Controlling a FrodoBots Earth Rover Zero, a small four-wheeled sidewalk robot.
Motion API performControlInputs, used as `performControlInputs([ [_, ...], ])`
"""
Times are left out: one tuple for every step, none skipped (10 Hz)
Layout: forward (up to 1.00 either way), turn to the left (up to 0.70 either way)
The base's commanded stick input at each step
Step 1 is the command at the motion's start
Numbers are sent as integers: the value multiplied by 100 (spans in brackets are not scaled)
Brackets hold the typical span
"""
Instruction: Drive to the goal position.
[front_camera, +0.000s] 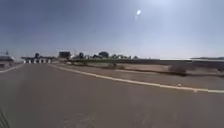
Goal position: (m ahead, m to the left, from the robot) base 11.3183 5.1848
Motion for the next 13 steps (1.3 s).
performControlInputs([
  [0,45],
  [0,45],
  [0,45],
  [20,36],
  [67,15],
  [100,0],
  [100,0],
  [100,0],
  [100,0],
  [100,0],
  [100,0],
  [100,0],
  [100,0],
])
